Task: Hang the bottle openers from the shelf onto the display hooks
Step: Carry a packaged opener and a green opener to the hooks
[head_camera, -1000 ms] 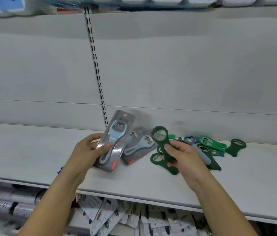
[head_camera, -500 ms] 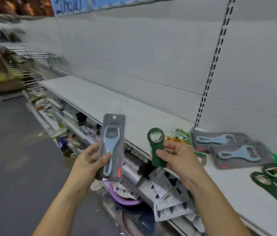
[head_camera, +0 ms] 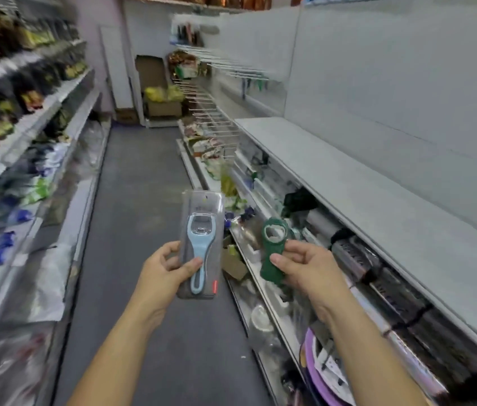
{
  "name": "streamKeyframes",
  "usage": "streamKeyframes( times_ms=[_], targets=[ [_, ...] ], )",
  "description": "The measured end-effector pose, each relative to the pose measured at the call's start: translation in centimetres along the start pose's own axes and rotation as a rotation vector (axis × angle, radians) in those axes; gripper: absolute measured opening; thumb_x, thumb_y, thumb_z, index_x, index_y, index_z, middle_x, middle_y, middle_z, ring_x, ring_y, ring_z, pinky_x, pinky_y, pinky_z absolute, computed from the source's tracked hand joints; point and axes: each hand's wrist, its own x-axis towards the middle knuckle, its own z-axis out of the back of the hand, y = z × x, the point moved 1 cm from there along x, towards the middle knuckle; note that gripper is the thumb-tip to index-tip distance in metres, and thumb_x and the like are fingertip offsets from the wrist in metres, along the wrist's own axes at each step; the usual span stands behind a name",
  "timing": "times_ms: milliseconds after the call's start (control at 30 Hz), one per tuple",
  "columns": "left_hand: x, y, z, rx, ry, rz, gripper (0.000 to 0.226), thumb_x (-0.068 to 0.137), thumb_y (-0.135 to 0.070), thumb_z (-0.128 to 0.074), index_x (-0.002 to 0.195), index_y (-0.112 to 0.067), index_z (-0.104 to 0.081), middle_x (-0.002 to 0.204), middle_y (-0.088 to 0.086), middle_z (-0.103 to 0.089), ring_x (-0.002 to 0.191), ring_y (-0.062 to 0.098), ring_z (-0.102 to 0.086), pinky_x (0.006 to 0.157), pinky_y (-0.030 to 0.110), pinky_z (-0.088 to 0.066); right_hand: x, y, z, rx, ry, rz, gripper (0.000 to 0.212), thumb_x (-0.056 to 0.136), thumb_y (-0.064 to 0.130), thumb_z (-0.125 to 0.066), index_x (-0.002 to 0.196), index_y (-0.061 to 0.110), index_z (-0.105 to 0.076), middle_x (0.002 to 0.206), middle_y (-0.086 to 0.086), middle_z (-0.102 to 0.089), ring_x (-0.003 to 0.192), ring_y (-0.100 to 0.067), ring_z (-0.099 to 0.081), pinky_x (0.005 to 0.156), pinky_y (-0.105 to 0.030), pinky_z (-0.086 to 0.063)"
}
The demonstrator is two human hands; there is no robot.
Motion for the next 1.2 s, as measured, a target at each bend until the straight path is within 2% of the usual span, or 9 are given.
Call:
streamKeyframes(
  times_ms=[100,167,300,467,567,667,833,1067,1200],
  targets=[
    [3.9,-0.5,4.5,-0.021,-0.084,-0.008,0.036,0.084,0.000,-0.075,0.115,-0.012,-0.062,0.095,0.003,-0.080,0.080,0.016,-0.076,0.061,0.028,-0.060,4.2,0.2,-5.8,-0.007,0.086,0.006,0.018,0.085,-0.008,-0.069,0.094,0.008,-0.072,0.073,-0.001,-0.077,0.063,-0.013,-0.071,0.068,-0.036,-0.060],
    [6.2,-0.6,7.1,-0.030,-0.127,-0.013,0.031,0.084,0.001,-0.074,0.110,-0.013,-0.063,0.092,0.002,-0.080,0.077,0.013,-0.076,0.058,0.025,-0.058,6.9,0.5,-9.1,-0.011,0.111,-0.003,0.019,0.084,-0.009,-0.070,0.092,0.008,-0.072,0.075,-0.004,-0.077,0.064,-0.015,-0.072,0.071,-0.040,-0.061],
    [11.1,-0.3,10.9,-0.017,-0.179,-0.020,0.027,0.085,0.003,-0.073,0.103,-0.014,-0.062,0.088,0.002,-0.080,0.075,0.013,-0.075,0.062,0.026,-0.060,12.4,0.5,-14.5,0.017,0.169,-0.041,0.018,0.084,-0.012,-0.069,0.101,-0.004,-0.068,0.083,-0.020,-0.073,0.060,-0.013,-0.071,0.053,-0.027,-0.060],
    [18.9,0.3,14.0,-0.017,-0.230,0.003,0.027,0.085,0.006,-0.071,0.101,-0.011,-0.059,0.085,0.003,-0.079,0.075,0.015,-0.075,0.066,0.027,-0.062,21.1,-0.5,-19.7,-0.031,0.242,-0.056,0.023,0.084,-0.009,-0.070,0.107,-0.010,-0.067,0.097,-0.032,-0.071,0.069,-0.022,-0.072,0.055,-0.031,-0.060],
    [25.3,-0.2,15.0,-0.016,-0.249,0.003,0.026,0.086,0.003,-0.071,0.102,-0.013,-0.059,0.088,0.004,-0.080,0.077,0.016,-0.075,0.070,0.030,-0.061,27.3,-0.7,-22.4,-0.040,0.277,-0.053,0.022,0.086,-0.010,-0.067,0.107,-0.005,-0.069,0.099,-0.028,-0.074,0.077,-0.028,-0.072,0.059,-0.030,-0.062],
    [32.0,-1.7,15.6,-0.024,-0.261,0.000,0.025,0.089,0.000,-0.069,0.105,-0.015,-0.058,0.086,0.001,-0.079,0.077,0.012,-0.075,0.069,0.027,-0.060,34.3,0.3,-25.0,-0.051,0.306,-0.043,0.022,0.088,-0.009,-0.066,0.106,0.002,-0.071,0.092,-0.015,-0.077,0.072,-0.017,-0.074,0.054,-0.023,-0.057],
    [42.7,-5.6,17.3,-0.039,-0.278,-0.030,0.024,0.088,0.001,-0.069,0.107,-0.011,-0.059,0.090,0.004,-0.079,0.077,0.013,-0.075,0.069,0.027,-0.062,45.2,3.4,-29.2,-0.037,0.334,-0.022,0.023,0.089,-0.008,-0.065,0.098,0.013,-0.071,0.092,-0.011,-0.077,0.072,-0.009,-0.074,0.055,-0.018,-0.054],
    [57.2,-8.0,21.2,-0.074,-0.286,-0.039,0.028,0.086,0.005,-0.070,0.109,-0.005,-0.060,0.094,0.009,-0.079,0.077,0.017,-0.076,0.064,0.027,-0.061,58.0,5.6,-35.7,0.000,0.258,0.028,0.023,0.086,-0.007,-0.069,0.101,0.011,-0.074,0.093,-0.013,-0.078,0.085,-0.025,-0.075,0.073,-0.038,-0.064],
    [66.5,-8.6,23.7,-0.046,-0.211,-0.039,0.026,0.087,0.000,-0.070,0.111,-0.008,-0.062,0.100,0.010,-0.079,0.084,0.021,-0.076,0.072,0.033,-0.062,65.2,6.4,-39.7,0.012,0.193,0.067,0.024,0.086,-0.007,-0.069,0.100,0.012,-0.074,0.085,-0.007,-0.078,0.074,-0.017,-0.074,0.062,-0.027,-0.061]
  ],
)
